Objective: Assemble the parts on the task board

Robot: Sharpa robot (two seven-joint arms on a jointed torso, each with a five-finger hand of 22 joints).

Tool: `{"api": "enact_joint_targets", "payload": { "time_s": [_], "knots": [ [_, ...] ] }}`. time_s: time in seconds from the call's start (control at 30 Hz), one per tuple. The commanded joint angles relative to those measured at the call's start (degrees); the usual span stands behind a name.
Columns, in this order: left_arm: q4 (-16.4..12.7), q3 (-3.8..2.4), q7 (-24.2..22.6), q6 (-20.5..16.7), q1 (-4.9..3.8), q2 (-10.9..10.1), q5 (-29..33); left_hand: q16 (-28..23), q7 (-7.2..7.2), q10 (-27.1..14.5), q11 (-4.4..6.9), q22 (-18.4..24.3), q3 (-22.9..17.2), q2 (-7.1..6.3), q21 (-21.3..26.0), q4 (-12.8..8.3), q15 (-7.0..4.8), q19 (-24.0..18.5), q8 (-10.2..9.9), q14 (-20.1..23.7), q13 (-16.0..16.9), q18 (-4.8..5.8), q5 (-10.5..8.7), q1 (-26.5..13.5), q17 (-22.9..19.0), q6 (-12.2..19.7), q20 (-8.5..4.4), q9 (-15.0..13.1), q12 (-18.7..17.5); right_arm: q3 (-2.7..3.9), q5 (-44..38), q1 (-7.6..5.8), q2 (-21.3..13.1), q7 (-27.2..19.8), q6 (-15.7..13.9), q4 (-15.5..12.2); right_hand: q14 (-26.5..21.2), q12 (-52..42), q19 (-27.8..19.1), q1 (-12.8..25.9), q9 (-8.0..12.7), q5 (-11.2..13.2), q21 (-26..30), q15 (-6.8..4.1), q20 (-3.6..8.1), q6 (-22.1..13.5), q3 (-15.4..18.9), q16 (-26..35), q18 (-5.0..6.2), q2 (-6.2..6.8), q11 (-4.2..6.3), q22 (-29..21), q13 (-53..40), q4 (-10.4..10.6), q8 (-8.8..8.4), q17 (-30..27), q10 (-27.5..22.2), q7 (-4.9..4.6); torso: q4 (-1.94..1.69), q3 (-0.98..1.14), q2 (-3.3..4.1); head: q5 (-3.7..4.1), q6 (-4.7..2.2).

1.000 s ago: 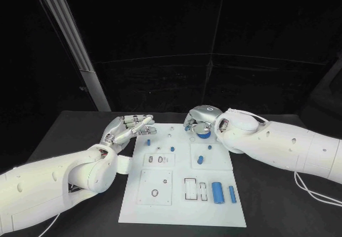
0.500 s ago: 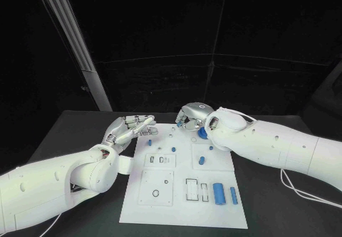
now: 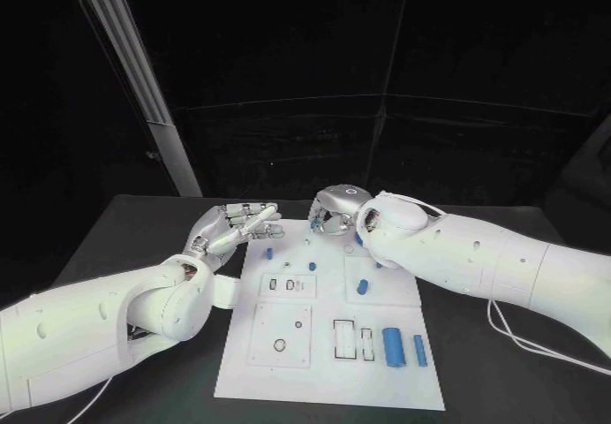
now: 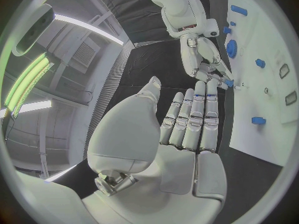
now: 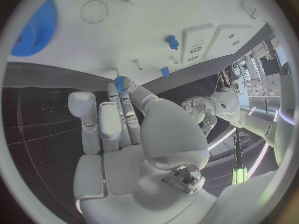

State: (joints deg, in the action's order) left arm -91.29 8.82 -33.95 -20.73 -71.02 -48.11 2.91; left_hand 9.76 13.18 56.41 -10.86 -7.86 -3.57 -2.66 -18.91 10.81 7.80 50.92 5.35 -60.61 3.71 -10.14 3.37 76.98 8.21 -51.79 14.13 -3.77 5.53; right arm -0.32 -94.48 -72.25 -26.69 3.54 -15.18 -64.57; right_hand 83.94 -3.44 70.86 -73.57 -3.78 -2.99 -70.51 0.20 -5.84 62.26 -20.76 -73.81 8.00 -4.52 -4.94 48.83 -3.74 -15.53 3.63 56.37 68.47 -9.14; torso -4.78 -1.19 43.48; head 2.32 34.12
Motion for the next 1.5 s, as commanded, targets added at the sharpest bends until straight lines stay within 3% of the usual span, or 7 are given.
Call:
{"api": "enact_joint_targets", "payload": {
  "time_s": [0.03,0.27,0.57,0.83,1.17,1.5],
  "knots": [
    [-0.14,-0.06,-0.23,0.78,-0.19,0.13,-0.22,-0.23,0.73,-0.54,-0.04,0.07,0.01,0.27,0.00,-0.48,0.25,0.36,-0.34,0.17,-0.07,-0.27,-0.23,0.32,0.08,0.39,0.00,0.05,-0.19,0.04,-1.42,-0.13,0.54,0.41,1.89,0.57,0.84,-0.25,-0.20,-0.02,-0.09,-0.22,-0.21,0.01,-0.27,-0.32,-0.41,-0.28,-0.36,0.47,-0.28,0.06,0.03,0.03,0.03,-0.05,-0.09,-0.23,-0.18,-0.14,0.20,0.02,0.06],
    [-0.28,-0.06,-0.31,0.64,-0.37,0.18,-0.22,-0.23,0.73,-0.54,-0.04,0.07,0.01,0.27,0.00,-0.48,0.25,0.36,-0.34,0.17,-0.07,-0.27,-0.23,0.32,0.08,0.39,0.00,0.05,-0.19,0.04,-2.28,-0.13,1.52,1.33,2.45,1.40,0.83,-0.23,-0.26,0.43,-0.09,-0.21,-0.25,0.03,-0.30,-0.41,-0.92,-0.37,-0.35,0.88,-0.30,0.05,0.04,0.33,0.02,-0.02,-0.21,-0.22,-0.13,-0.12,0.28,-0.37,0.22],
    [-0.23,-0.06,-0.27,0.51,-0.49,0.28,-0.22,-0.31,0.69,-0.60,-0.05,0.10,0.01,0.29,0.03,-0.60,0.27,0.35,-0.37,0.19,-0.07,-0.27,-0.23,0.42,0.09,0.40,0.01,0.04,-0.25,0.04,-4.14,-0.12,2.55,3.12,2.49,2.09,0.82,-0.21,-0.31,1.13,-0.09,-0.18,-0.31,0.08,-0.35,-0.59,-1.49,-0.45,-0.35,1.47,-0.35,0.03,0.05,0.89,0.01,-0.08,-0.45,-0.23,-0.38,-0.18,0.47,-0.39,0.20],
    [-0.15,-0.06,-0.21,0.56,-0.50,0.38,-0.22,-0.33,0.68,-0.62,-0.05,0.11,0.02,0.29,0.04,-0.63,0.27,0.35,-0.38,0.19,-0.07,-0.27,-0.23,0.44,0.09,0.41,0.02,0.04,-0.27,0.04,-4.69,-0.12,3.04,3.80,2.44,2.52,0.77,-0.18,-0.41,1.44,-0.08,-0.20,-0.26,0.10,-0.38,-0.74,-1.89,-0.43,-0.32,1.84,-0.37,-0.11,0.06,1.19,-0.01,-0.23,-0.66,-0.23,-0.20,-0.18,0.48,-0.58,0.14],
    [-0.09,-0.06,-0.06,0.71,-0.51,0.42,-0.22,-0.39,0.65,-0.69,-0.05,0.13,0.01,0.32,0.06,-0.71,0.28,0.35,-0.41,0.21,-0.08,-0.28,-0.23,0.50,0.10,0.42,0.02,0.03,-0.33,0.04,-4.87,-0.12,3.46,3.84,4.10,3.12,0.52,-0.09,-1.07,2.09,0.00,-0.04,0.21,0.36,-0.57,-1.79,-3.26,-0.14,-0.17,3.36,-0.70,-1.07,0.16,2.01,-0.09,-0.98,-2.13,-0.49,-0.21,-0.22,0.55,-0.60,0.19],
    [0.01,-0.06,0.04,0.79,-0.51,0.41,-0.22,-0.40,0.65,-0.71,-0.05,0.14,0.01,0.33,0.06,-0.72,0.28,0.35,-0.42,0.21,-0.08,-0.28,-0.23,0.51,0.11,0.42,0.03,0.03,-0.34,0.03,-5.27,-0.12,2.98,3.87,5.03,2.83,0.51,-0.12,-1.07,2.22,0.00,-0.04,0.21,0.40,-0.61,-1.93,-3.38,-0.14,-0.17,3.59,-0.75,-1.07,0.15,2.17,-0.08,-1.02,-2.28,-0.52,-0.12,-0.19,0.57,-0.91,0.38]
  ]
}}
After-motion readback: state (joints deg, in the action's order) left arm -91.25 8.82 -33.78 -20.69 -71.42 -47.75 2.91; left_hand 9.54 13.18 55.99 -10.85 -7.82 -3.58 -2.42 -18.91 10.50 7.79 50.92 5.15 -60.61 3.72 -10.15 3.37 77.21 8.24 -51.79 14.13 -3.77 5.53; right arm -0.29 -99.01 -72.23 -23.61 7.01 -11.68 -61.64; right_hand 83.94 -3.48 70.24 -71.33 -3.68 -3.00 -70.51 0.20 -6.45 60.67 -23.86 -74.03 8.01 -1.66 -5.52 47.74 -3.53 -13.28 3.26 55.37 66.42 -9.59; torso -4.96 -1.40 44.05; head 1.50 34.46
